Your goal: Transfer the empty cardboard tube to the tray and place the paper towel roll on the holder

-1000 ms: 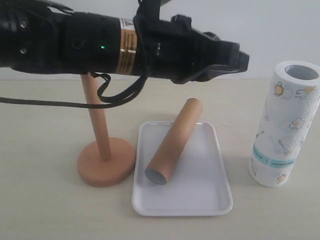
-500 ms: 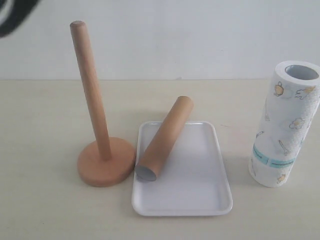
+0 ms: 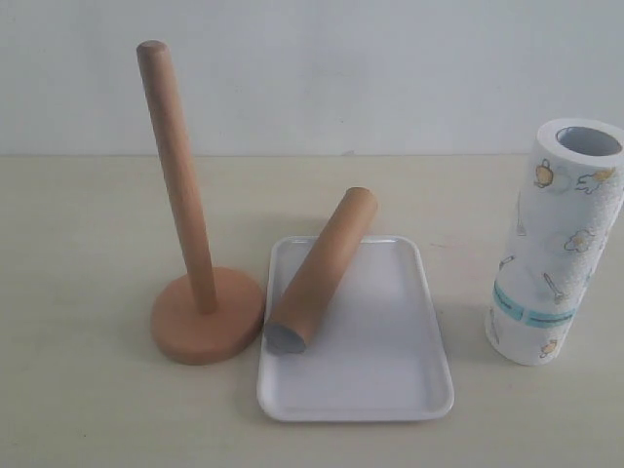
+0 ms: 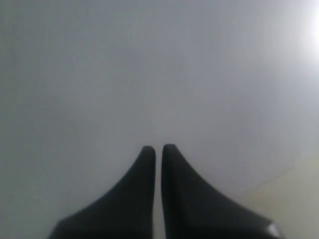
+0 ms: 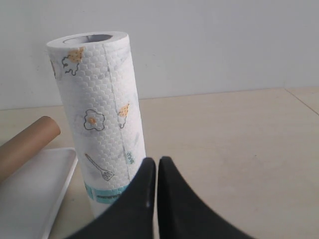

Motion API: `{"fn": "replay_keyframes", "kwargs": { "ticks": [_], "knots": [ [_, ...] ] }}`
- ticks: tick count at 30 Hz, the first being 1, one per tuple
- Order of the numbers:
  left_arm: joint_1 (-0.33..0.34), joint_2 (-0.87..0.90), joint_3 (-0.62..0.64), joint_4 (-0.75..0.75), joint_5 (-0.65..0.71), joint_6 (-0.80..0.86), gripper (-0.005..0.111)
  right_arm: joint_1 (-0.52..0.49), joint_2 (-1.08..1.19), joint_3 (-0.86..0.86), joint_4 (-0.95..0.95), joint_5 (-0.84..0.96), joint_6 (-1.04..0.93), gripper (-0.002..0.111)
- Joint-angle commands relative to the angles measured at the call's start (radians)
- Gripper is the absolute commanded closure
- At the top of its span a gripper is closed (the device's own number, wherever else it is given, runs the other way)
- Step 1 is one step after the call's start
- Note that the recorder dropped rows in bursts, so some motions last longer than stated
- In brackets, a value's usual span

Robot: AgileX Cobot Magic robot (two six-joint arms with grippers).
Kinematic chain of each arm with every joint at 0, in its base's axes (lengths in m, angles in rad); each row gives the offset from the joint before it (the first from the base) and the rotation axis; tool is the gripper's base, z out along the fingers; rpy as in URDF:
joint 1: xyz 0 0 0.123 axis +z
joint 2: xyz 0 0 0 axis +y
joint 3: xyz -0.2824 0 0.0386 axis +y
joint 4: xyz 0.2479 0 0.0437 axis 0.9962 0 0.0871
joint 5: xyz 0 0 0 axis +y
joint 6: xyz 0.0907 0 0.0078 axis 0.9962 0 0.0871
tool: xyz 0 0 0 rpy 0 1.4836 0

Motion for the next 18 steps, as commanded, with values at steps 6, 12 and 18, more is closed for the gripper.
{"fn": "replay_keyframes", "kwargs": {
  "ticks": [6,12,18],
  "knots": [
    [0.002,-0.186,0.150,-0.002,0.105,0.006,0.103,0.003,-0.004,0.000,-0.004,-0.013,0.002,0.107],
    [0.002,-0.233,0.150,-0.002,0.102,0.006,0.103,0.003,-0.004,0.000,-0.004,-0.013,0.002,0.107],
    [0.002,-0.257,0.150,-0.002,0.127,0.048,0.103,0.003,-0.004,0.000,-0.004,-0.013,0.002,0.107]
  ]
}}
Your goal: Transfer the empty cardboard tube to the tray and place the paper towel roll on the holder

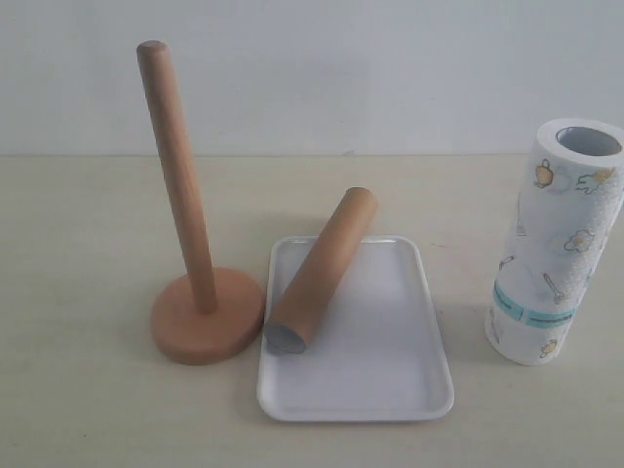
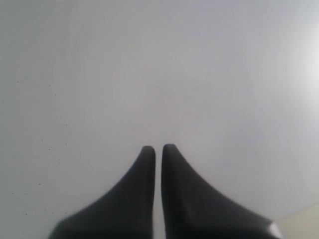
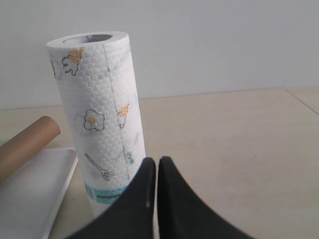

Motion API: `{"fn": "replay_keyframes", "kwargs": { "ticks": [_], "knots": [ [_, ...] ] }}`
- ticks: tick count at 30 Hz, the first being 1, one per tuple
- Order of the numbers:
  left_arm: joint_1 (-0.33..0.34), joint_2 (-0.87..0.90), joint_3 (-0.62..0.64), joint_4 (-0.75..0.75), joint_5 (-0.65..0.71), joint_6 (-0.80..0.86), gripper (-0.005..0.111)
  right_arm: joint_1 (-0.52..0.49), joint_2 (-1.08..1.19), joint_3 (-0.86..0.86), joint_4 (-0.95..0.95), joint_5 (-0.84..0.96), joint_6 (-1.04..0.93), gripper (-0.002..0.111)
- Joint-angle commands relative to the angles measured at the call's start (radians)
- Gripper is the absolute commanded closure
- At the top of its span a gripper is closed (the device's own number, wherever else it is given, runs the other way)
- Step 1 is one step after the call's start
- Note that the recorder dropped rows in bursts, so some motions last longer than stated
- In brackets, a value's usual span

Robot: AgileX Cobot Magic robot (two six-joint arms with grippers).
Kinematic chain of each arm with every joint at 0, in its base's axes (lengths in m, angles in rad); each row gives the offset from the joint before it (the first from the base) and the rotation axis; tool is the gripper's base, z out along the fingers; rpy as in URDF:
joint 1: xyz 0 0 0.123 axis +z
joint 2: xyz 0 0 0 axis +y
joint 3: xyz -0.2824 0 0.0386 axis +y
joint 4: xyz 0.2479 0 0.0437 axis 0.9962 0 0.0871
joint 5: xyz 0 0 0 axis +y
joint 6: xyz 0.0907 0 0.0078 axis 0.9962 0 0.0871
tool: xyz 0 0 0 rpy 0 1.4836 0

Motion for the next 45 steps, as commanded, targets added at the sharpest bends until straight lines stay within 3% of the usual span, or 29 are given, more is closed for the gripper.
{"fn": "replay_keyframes", "kwargs": {
  "ticks": [1,3,6,11,16,20,23,26,31,33,36,37,38,39,41,44,45],
  "knots": [
    [0.002,-0.015,0.009,-0.005,0.052,0.060,0.103,0.003,-0.004,0.000,-0.004,-0.013,0.002,0.107],
    [0.013,-0.021,0.030,-0.005,0.121,0.059,0.103,0.003,-0.004,0.000,-0.004,-0.013,0.002,0.107],
    [0.086,-0.037,0.084,-0.044,0.198,0.044,0.103,0.003,-0.004,0.000,-0.004,-0.013,0.002,0.107],
    [0.287,-0.087,0.220,-0.341,0.316,-0.129,0.103,0.003,-0.004,0.000,-0.004,-0.013,0.002,0.107],
    [0.422,-0.154,0.314,-0.563,0.311,-0.262,0.103,0.003,-0.004,0.000,-0.004,-0.013,0.002,0.107],
    [0.538,-0.224,0.340,-0.499,0.241,-0.223,0.103,0.003,-0.004,0.000,-0.004,-0.013,0.002,0.107],
    [0.604,-0.279,0.361,-0.324,0.114,-0.003,0.103,0.003,-0.004,0.000,-0.004,-0.013,0.002,0.107],
    [0.629,-0.326,0.385,-0.122,-0.009,0.204,0.103,0.003,-0.004,0.000,-0.004,-0.013,0.002,0.107],
    [0.629,-0.376,0.394,-0.060,-0.068,0.258,0.103,0.003,-0.004,0.000,-0.004,-0.013,0.002,0.107],
    [0.629,-0.378,0.394,-0.073,-0.070,0.153,0.103,0.003,-0.004,0.000,-0.004,-0.013,0.002,0.107],
    [0.629,-0.378,0.394,-0.425,-0.073,-0.343,0.103,0.003,-0.004,0.000,-0.004,-0.013,0.002,0.107],
    [0.629,-0.378,0.399,-0.482,-0.088,-0.343,0.103,0.003,-0.004,0.000,-0.004,-0.013,0.002,0.107],
    [0.629,-0.378,0.401,-0.523,-0.098,-0.296,0.103,0.003,-0.004,0.000,-0.004,-0.013,0.002,0.107],
    [0.629,-0.378,0.401,-0.525,-0.080,-0.147,0.103,0.003,-0.004,0.000,-0.004,-0.013,0.002,0.107],
    [0.629,-0.373,0.406,-0.703,0.024,0.422,0.103,0.003,-0.004,0.000,-0.004,-0.013,0.002,0.107],
    [0.629,-0.370,0.441,-1.200,0.137,1.329,0.103,0.003,-0.004,0.000,-0.004,-0.013,0.002,0.107],
    [0.629,-0.370,0.461,-1.324,0.140,1.525,0.103,0.003,-0.004,0.000,-0.004,-0.013,0.002,0.107]
  ]
}}
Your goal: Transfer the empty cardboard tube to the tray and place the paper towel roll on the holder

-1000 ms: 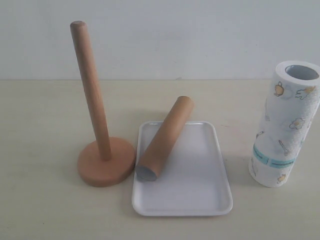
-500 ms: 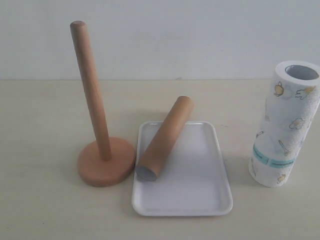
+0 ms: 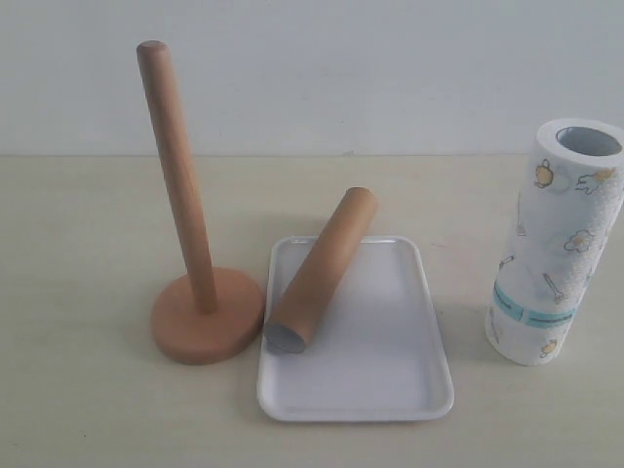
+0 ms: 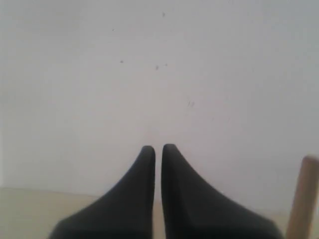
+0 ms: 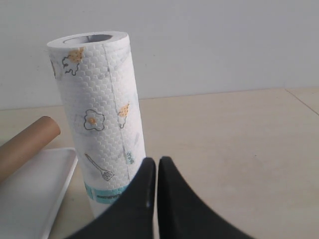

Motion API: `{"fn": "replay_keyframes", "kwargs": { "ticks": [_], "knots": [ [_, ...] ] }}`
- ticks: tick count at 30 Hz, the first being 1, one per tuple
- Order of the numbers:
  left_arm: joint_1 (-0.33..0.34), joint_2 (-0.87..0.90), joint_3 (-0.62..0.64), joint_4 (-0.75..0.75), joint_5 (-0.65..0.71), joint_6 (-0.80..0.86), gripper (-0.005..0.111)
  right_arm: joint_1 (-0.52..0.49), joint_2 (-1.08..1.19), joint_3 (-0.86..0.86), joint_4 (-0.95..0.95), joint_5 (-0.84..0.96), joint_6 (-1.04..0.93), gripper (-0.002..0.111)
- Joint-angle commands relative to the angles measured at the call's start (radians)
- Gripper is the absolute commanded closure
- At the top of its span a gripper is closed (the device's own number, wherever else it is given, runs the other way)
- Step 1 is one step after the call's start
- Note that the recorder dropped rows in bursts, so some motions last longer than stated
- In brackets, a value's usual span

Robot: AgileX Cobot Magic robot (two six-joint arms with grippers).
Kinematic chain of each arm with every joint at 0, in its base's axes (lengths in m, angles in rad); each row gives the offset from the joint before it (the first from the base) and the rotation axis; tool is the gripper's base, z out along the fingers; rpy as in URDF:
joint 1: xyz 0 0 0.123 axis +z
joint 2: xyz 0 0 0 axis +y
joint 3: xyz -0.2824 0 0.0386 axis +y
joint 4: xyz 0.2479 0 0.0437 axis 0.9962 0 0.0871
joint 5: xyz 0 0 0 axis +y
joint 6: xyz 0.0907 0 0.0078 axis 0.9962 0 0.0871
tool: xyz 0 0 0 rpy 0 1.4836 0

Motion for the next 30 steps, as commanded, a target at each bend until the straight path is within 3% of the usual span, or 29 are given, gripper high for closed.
{"fn": "replay_keyframes", "kwargs": {
  "ticks": [1,3,15,19,23,26,30],
  "knots": [
    [0.003,-0.001,0.067,-0.497,0.073,0.852,0.103,0.003,-0.004,0.000,-0.004,-0.013,0.002,0.107],
    [0.003,-0.001,0.113,-0.613,0.071,0.971,0.103,0.003,-0.004,0.000,-0.004,-0.013,0.002,0.107],
    [0.031,-0.187,0.360,-0.706,0.033,0.956,0.103,0.003,-0.004,0.000,-0.004,-0.013,0.002,0.107],
    [0.081,-0.187,0.386,-0.765,0.033,0.956,0.103,0.003,-0.004,0.000,-0.004,-0.013,0.002,0.107],
    [0.083,-0.187,0.395,-0.765,0.016,0.956,0.103,0.003,-0.004,0.000,-0.004,-0.013,0.002,0.107],
    [0.083,-0.187,0.395,-0.767,0.107,0.956,0.103,0.003,-0.004,0.000,-0.004,-0.013,0.002,0.107],
    [0.083,-0.187,0.395,-0.767,0.114,0.956,0.103,0.003,-0.004,0.000,-0.004,-0.013,0.002,0.107]
  ]
}}
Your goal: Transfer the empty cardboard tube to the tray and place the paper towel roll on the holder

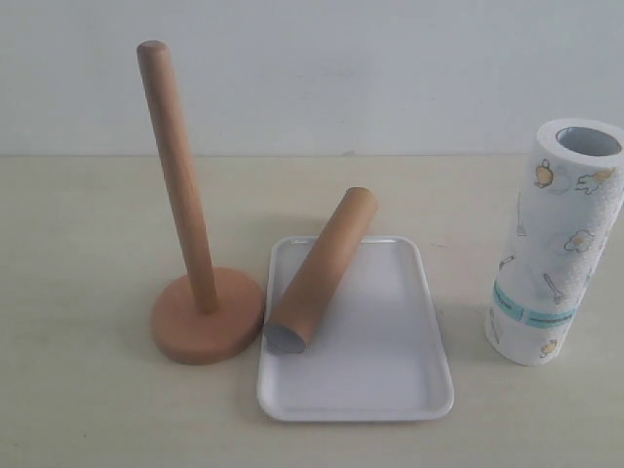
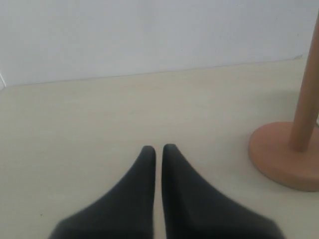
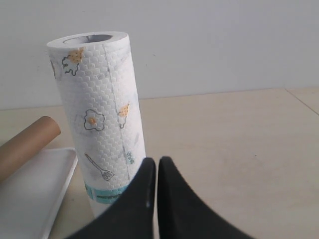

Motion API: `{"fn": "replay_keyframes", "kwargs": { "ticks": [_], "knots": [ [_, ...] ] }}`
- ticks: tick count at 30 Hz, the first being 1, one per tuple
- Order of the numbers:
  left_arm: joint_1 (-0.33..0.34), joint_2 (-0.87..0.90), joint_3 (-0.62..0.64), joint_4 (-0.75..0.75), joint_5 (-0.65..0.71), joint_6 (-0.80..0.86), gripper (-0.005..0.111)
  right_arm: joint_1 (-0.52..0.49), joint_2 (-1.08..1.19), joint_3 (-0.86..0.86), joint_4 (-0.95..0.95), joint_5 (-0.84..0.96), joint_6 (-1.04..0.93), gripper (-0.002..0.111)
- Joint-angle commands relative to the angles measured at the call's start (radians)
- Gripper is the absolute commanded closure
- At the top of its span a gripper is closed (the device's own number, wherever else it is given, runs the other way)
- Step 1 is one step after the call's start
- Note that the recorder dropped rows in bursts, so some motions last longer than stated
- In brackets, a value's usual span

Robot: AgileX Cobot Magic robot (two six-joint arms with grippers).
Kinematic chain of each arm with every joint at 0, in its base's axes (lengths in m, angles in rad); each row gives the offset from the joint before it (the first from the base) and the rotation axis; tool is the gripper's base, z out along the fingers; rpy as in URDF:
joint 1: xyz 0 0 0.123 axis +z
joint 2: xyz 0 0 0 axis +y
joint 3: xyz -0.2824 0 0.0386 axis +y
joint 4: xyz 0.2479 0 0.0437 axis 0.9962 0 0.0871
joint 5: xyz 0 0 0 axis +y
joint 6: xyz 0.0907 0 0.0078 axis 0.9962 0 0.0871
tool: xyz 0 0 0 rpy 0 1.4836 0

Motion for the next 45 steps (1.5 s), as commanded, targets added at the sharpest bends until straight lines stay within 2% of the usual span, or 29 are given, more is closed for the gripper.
{"fn": "replay_keyframes", "kwargs": {
  "ticks": [1,37,40,45],
  "knots": [
    [0.002,-0.003,0.004,-0.011,0.012,0.005,0.103,0.003,-0.004,0.000,-0.004,-0.013,0.002,0.107],
    [0.002,-0.003,0.004,-0.011,0.013,0.005,0.103,0.003,-0.004,0.000,-0.004,-0.013,0.002,0.107],
    [0.002,-0.003,0.004,-0.011,0.013,0.005,0.103,0.003,-0.004,0.000,-0.004,-0.066,0.008,0.107],
    [0.002,-0.003,0.004,-0.011,0.013,0.005,0.103,0.003,-0.004,0.000,-0.004,-0.365,0.008,0.107]
  ]
}}
